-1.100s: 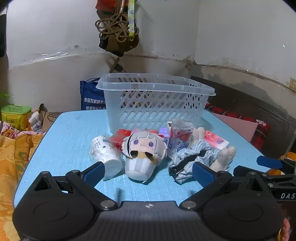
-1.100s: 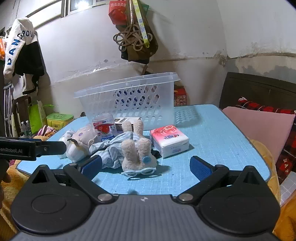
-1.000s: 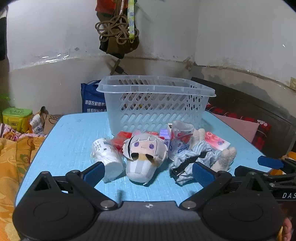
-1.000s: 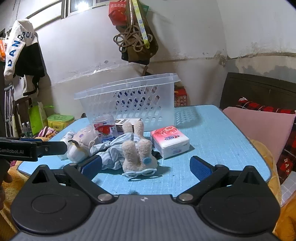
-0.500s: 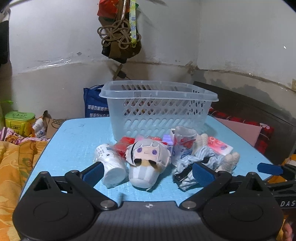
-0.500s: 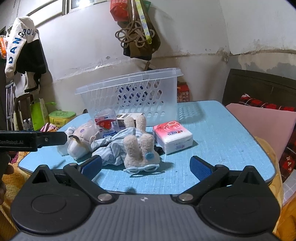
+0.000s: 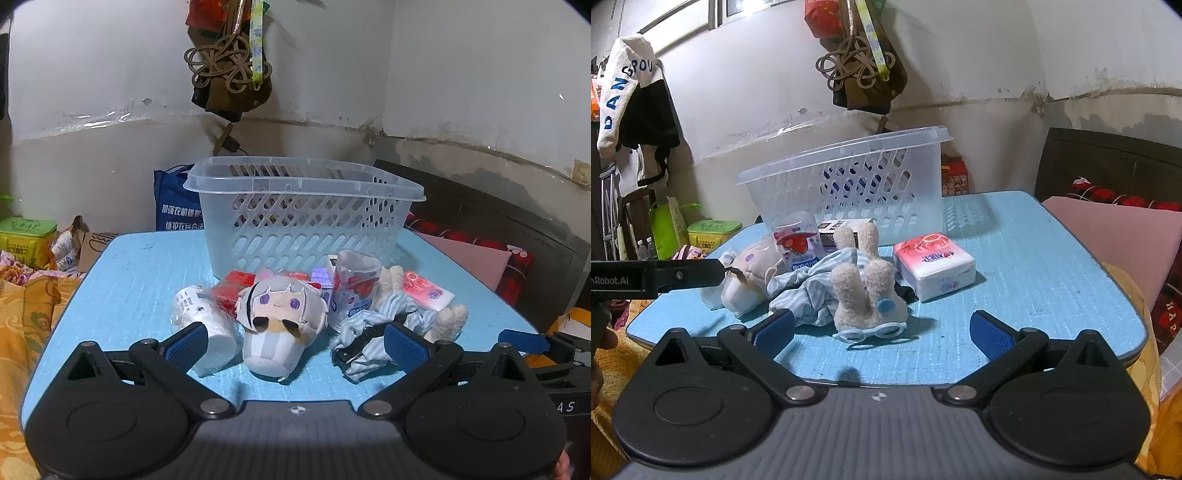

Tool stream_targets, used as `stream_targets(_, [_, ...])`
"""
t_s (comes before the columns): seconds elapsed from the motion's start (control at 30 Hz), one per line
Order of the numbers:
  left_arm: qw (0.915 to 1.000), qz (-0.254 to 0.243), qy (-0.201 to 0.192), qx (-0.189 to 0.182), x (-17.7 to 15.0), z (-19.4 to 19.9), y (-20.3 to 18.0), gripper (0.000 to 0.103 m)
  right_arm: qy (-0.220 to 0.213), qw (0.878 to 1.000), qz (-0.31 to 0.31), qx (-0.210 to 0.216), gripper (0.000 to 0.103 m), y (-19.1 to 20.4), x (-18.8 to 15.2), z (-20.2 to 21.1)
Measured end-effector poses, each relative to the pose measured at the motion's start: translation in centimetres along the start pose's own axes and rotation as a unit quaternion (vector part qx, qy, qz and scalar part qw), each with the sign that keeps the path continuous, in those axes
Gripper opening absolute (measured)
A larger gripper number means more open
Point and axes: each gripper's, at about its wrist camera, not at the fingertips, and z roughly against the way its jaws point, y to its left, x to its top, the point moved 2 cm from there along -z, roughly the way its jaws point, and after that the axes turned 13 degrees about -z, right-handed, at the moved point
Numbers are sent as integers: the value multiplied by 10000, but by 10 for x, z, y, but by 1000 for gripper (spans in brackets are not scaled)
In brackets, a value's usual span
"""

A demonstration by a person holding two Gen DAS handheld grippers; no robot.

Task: Organize objects

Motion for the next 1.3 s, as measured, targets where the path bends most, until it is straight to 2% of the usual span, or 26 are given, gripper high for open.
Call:
stream_targets(0.53, [9999, 125, 67, 80, 1, 1, 6, 103, -1, 10000, 17, 38, 103, 1, -1, 2])
stream_targets(1.13, [9995, 29, 243, 178, -2, -7, 8, 102, -5, 10000, -74, 44, 103, -1, -1, -4])
stream_targets(1.3, [9988, -93, 198, 447, 2, -3, 9, 102, -104, 9998, -125, 85, 103, -4, 0, -6])
